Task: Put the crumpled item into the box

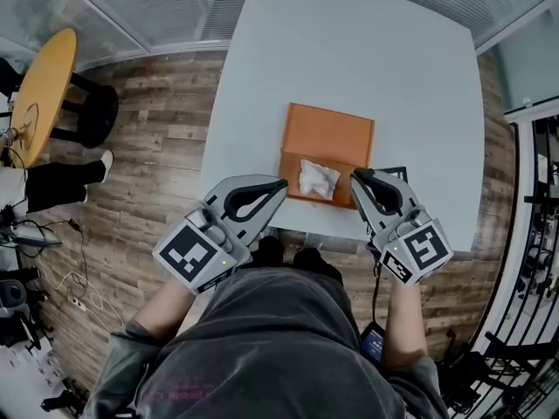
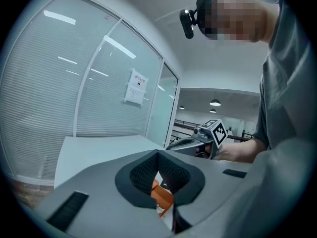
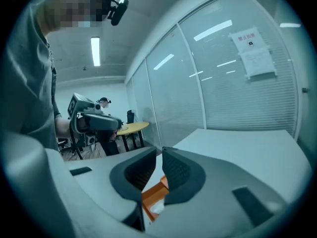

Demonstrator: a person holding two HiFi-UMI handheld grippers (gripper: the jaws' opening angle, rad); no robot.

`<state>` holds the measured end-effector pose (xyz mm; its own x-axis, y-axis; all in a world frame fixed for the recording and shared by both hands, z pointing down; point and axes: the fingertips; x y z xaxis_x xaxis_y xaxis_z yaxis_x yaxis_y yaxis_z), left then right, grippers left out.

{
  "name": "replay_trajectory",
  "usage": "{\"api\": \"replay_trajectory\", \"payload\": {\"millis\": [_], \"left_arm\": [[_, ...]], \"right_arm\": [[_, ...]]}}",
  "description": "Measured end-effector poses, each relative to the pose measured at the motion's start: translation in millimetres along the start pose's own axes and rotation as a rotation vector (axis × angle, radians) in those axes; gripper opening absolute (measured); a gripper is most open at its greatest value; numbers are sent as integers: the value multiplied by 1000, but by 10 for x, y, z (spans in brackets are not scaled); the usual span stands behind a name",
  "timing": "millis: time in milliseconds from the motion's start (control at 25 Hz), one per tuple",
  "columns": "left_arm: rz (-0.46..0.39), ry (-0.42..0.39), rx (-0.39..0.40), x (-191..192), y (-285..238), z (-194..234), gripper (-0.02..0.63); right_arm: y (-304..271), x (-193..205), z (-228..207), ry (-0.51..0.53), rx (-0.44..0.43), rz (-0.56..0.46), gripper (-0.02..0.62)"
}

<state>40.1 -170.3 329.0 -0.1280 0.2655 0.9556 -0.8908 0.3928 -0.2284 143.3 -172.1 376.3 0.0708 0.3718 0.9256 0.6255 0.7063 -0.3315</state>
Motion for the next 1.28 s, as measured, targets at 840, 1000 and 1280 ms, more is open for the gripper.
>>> {"api": "replay_trajectory", "payload": {"millis": [840,1000,1280], "left_arm": [[-67,-38,-12,-389,45,15,11],[-54,-28,-26,-368,31,86,11],[-58,-49,-30,-361,5,16,11]], "right_arm": [[512,-905,141,-31,-20,-287,5],[440,-876,151,-37,-39,-265,3],[440,-798,192,-33,-63,-242,2]]}}
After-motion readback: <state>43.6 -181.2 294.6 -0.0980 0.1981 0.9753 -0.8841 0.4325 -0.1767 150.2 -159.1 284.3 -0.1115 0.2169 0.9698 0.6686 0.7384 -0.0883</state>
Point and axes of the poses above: the fingertips, and each gripper's own axes: y backward along the fingers, z to its left, x out of its underside, and after that the axes turned 3 degrees about -x, right-handed
